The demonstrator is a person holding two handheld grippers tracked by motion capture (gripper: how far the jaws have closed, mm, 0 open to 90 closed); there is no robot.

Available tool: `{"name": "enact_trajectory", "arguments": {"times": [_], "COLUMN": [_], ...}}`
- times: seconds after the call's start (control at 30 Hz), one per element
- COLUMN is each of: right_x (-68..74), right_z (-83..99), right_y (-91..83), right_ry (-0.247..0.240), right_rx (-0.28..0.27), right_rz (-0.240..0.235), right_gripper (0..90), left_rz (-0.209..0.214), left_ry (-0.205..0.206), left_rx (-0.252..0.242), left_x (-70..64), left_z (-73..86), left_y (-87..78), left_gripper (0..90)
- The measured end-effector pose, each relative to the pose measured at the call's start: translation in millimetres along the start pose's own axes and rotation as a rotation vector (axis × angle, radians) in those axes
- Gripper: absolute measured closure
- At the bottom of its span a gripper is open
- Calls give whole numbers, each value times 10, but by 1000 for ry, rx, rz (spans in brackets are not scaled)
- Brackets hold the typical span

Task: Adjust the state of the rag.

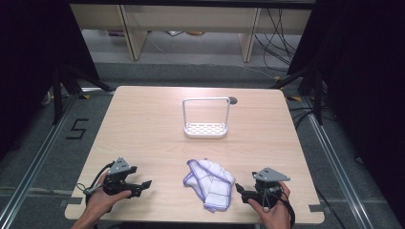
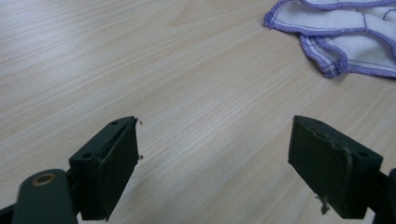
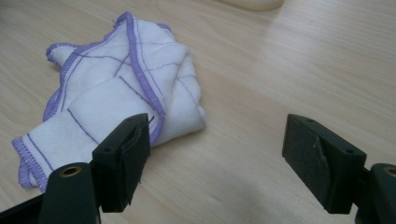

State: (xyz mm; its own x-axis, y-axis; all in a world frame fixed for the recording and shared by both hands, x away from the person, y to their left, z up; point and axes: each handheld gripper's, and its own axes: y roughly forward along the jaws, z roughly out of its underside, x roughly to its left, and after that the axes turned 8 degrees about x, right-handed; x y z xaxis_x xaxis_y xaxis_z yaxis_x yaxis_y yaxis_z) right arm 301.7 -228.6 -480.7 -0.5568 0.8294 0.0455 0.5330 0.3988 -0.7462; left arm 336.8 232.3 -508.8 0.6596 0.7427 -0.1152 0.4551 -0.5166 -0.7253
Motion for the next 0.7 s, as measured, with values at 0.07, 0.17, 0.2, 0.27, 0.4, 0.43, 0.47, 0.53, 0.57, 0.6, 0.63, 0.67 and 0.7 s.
{"name": "enact_trajectory", "arguments": {"times": [0.07, 0.17, 0.2, 0.27, 0.4, 0.43, 0.47, 0.53, 0.57, 0.6, 0.63, 0.67, 0.7], "right_x": [6, 22, 36, 81, 111, 123, 138, 181, 201, 211, 234, 254, 267], "right_z": [-9, -27, -43, -66, -158, -181, -200, -260, -301, -328, -359, -389, -416], "right_y": [8, 0, -5, -21, -11, 8, 13, 34, 55, 70, 86, 108, 134], "right_ry": [-5, -20, -13, 10, -34, -41, -48, -60, -78, -93, -102, -112, -131], "right_rx": [-7, -17, -12, -5, -22, -34, -31, -19, -18, -22, -15, -5, 2], "right_rz": [-3, 13, -4, -9, -44, -55, -54, -74, -81, -77, -75, -76, -80], "right_gripper": [280, 284, 284, 284, 311, 318, 331, 356, 371, 379, 382, 394, 411], "left_rz": [6, 5, 6, 7, 9, 9, 9, 5, 9, 7, 8, 14, 16], "left_ry": [-8, -1, -2, 2, -26, -26, -27, -20, -20, -8, -11, -12, -20], "left_rx": [-2, 5, 3, 3, -21, -20, -21, -20, -21, -6, -11, -6, -13], "left_x": [-7, -9, -11, -12, -27, -27, -27, -24, -25, -19, -24, -27, -38], "left_z": [-2, -4, -5, -5, -9, -9, -9, -14, -15, -18, -18, -21, -24], "left_y": [8, 5, 8, 12, 27, 28, 30, 33, 32, 20, 23, 21, 28], "left_gripper": [154, 154, 154, 153, 154, 154, 154, 154, 154, 154, 154, 154, 154]}}
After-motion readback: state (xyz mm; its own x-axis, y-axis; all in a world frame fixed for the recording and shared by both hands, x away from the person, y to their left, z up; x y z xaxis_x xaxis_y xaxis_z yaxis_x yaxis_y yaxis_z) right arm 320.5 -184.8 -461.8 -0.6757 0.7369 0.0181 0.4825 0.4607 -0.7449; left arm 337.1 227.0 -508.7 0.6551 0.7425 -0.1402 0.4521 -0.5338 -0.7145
